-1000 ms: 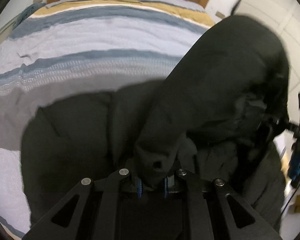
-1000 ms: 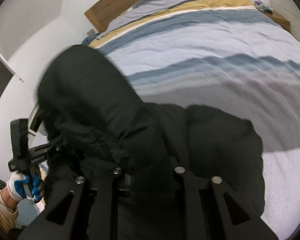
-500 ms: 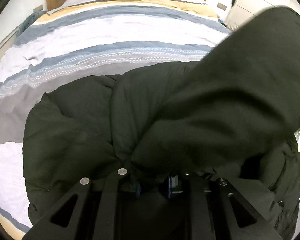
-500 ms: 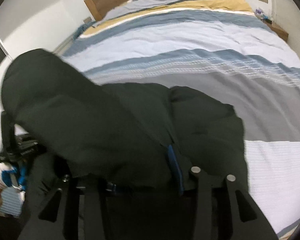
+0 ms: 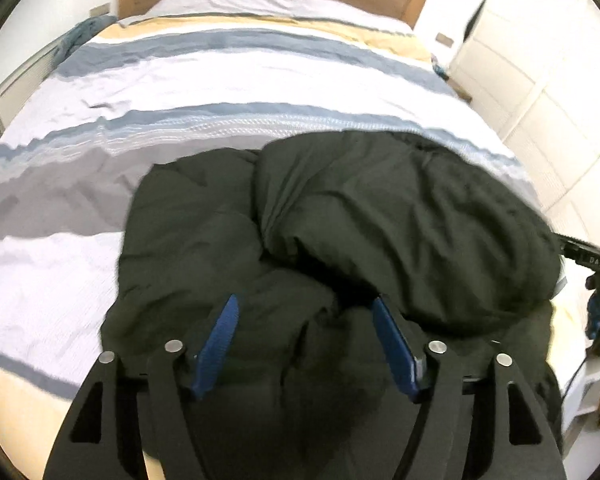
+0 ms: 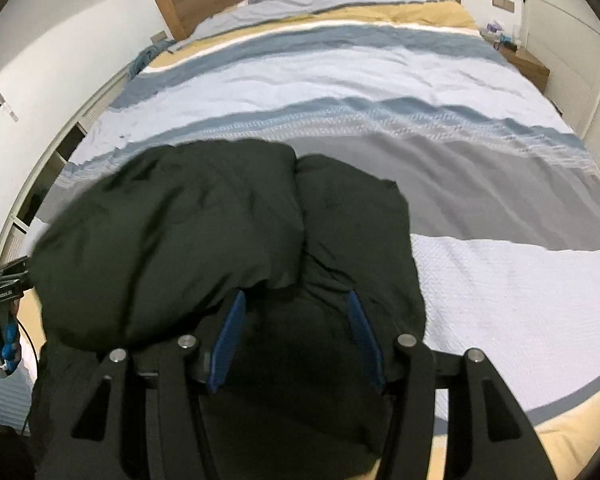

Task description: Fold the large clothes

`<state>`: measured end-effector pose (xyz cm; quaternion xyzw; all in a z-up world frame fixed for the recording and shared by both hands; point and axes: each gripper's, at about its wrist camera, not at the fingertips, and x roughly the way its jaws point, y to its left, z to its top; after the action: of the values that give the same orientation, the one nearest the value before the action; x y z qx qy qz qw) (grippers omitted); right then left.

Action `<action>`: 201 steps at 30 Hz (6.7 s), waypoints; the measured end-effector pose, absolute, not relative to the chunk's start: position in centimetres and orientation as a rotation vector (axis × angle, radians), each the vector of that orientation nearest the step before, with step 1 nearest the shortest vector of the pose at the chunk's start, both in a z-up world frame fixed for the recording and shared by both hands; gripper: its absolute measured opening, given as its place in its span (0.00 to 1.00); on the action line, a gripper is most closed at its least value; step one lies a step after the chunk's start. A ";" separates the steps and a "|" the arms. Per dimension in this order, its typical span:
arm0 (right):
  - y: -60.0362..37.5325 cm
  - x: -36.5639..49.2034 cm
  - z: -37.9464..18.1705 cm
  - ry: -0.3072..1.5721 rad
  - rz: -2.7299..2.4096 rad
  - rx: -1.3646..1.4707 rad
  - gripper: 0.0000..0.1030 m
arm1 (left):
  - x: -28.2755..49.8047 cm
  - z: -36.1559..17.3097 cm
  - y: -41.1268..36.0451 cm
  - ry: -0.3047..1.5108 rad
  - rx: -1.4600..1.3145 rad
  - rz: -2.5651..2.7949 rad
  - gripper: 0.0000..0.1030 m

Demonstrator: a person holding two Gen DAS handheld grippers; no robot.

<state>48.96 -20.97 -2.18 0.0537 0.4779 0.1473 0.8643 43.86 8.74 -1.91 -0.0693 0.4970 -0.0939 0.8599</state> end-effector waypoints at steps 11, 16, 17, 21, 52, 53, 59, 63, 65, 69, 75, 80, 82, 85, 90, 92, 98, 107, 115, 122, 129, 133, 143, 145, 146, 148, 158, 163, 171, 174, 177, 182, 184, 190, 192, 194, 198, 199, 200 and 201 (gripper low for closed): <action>-14.0 49.8 2.5 0.902 0.475 0.072 0.54 | 47.3 1.0 4.6 0.963 -0.129 -0.251 0.75; -10.3 51.0 -1.4 0.966 0.480 -0.039 0.55 | 50.2 -2.4 2.1 1.021 -0.065 -0.250 0.76; -9.8 51.1 -2.2 0.979 0.475 -0.059 0.55 | 50.6 -3.5 1.7 1.039 -0.033 -0.233 0.76; -9.7 51.8 -5.5 1.009 0.437 -0.152 0.55 | 51.5 -6.4 1.6 1.070 0.049 -0.191 0.80; -9.3 51.4 -4.7 0.986 0.443 -0.139 0.57 | 50.1 -6.0 0.6 1.019 0.095 -0.124 0.91; -9.3 51.2 -4.6 0.987 0.446 -0.133 0.57 | 49.9 -5.9 0.4 1.019 0.095 -0.121 0.91; -9.7 50.4 -7.1 1.044 0.429 -0.120 0.57 | 49.5 -7.4 0.0 1.042 0.121 -0.107 0.91; -10.2 49.9 -7.9 1.047 0.414 -0.108 0.57 | 49.1 -8.0 0.3 1.055 0.120 -0.102 0.91; -10.4 49.7 -7.8 1.049 0.411 -0.109 0.57 | 49.0 -8.0 0.5 1.059 0.115 -0.102 0.91; -10.8 49.0 -7.2 1.052 0.403 -0.133 0.57 | 48.4 -7.3 1.2 1.055 0.068 -0.113 0.91; -12.4 46.9 -5.6 1.040 0.374 -0.122 0.57 | 45.5 -5.4 2.4 1.071 0.055 -0.138 0.91; -14.1 43.8 -4.1 1.042 0.339 -0.145 0.57 | 42.0 -3.9 4.4 1.089 0.037 -0.133 0.91; -15.1 41.7 -3.5 1.051 0.329 -0.149 0.57 | 40.5 -3.2 5.6 1.086 0.015 -0.129 0.94; -16.8 39.0 -3.0 1.083 0.307 -0.134 0.58 | 37.8 -2.4 8.3 1.096 -0.028 -0.091 0.97; -19.7 34.1 -3.3 1.165 0.252 -0.102 0.61 | 33.8 -2.1 13.2 1.147 -0.076 0.011 0.99; -20.7 32.6 -3.6 1.197 0.226 -0.086 0.62 | 32.2 -2.2 14.9 1.169 -0.082 0.049 0.99; -24.5 27.6 -4.5 1.291 0.146 0.021 0.62 | 28.2 -3.5 18.8 1.249 -0.118 0.114 0.99; -28.7 21.7 -8.5 1.437 0.055 0.186 0.63 | 21.1 -8.0 23.1 1.396 -0.261 0.184 0.99; -30.5 18.9 -12.8 1.542 0.078 0.364 0.64 | 15.5 -12.5 26.5 1.489 -0.491 0.223 0.99; -32.1 16.7 -14.3 1.564 0.100 0.497 0.66 | 11.8 -14.9 25.4 1.561 -0.623 0.063 0.99; -31.9 14.3 -15.7 1.628 0.172 0.568 0.66 | 9.9 -14.9 22.4 1.573 -0.648 -0.001 0.91; -31.5 13.6 -16.2 1.681 0.207 0.598 0.66 | 9.1 -14.4 21.2 1.574 -0.675 -0.008 0.67; -30.0 13.0 -14.4 1.673 0.306 0.622 0.10 | 9.2 -10.1 18.8 1.556 -0.724 -0.110 0.11; -29.3 13.9 -13.2 1.634 0.323 0.616 0.08 | 10.8 -8.6 18.8 1.519 -0.751 -0.128 0.10; -29.7 15.0 -12.5 1.607 0.329 0.621 0.08 | 12.1 -8.1 18.9 1.496 -0.767 -0.134 0.10; -29.6 16.2 -10.5 1.533 0.350 0.632 0.08 | 13.4 -6.4 19.4 1.423 -0.804 -0.134 0.09; -31.1 25.1 -1.0 1.261 0.428 0.537 0.08 | 24.7 -2.2 22.1 1.256 -0.747 -0.108 0.09; -30.7 29.0 1.7 1.183 0.394 0.501 0.08 | 29.9 -0.5 20.9 1.234 -0.703 -0.097 0.10; -31.6 32.7 6.2 1.047 0.337 0.538 0.07 | 35.5 4.1 20.6 1.106 -0.746 -0.115 0.10; -32.3 34.0 8.0 0.984 0.313 0.575 0.07 | 37.1 6.2 21.3 1.046 -0.774 -0.125 0.10; -32.7 35.2 9.3 0.945 0.290 0.603 0.07 | 38.8 7.7 22.0 1.005 -0.789 -0.134 0.10; -33.5 38.3 9.4 0.927 0.229 0.675 0.07 | 41.5 7.2 23.3 0.981 -0.889 -0.124 0.10; -33.7 39.8 8.9 0.927 0.208 0.710 0.07 | 42.6 6.3 23.8 0.975 -0.940 -0.106 0.10; -33.8 45.6 6.6 0.941 0.145 0.758 0.08 | 47.6 3.3 24.2 1.004 -0.950 -0.045 0.10; -33.8 47.7 5.4 0.949 0.127 0.775 0.08 | 49.1 2.1 24.4 1.016 -0.950 -0.028 0.10; -33.8 49.4 4.1 0.959 0.108 0.785 0.08 | 50.7 0.5 24.6 1.031 -0.956 -0.007 0.11; -33.5 52.8 1.0 0.992 0.056 0.784 0.08 | 53.6 -3.1 24.6 1.068 -0.966 0.030 0.11; -33.5 53.3 0.4 0.998 0.048 0.786 0.08 | 54.2 -3.9 24.6 1.081 -0.961 0.037 0.12; -33.4 53.9 -0.5 1.009 0.036 0.791 0.08 | 54.8 -4.7 24.5 1.096 -0.952 0.044 0.13; -33.4 54.5 -1.4 1.025 0.019 0.792 0.09 | 55.2 -5.4 24.3 1.110 -0.950 0.050 0.15</action>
<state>54.46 -33.37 -1.43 0.3688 0.4773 0.0088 0.7976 55.25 24.32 -5.38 -0.4338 0.5070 0.0229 0.7445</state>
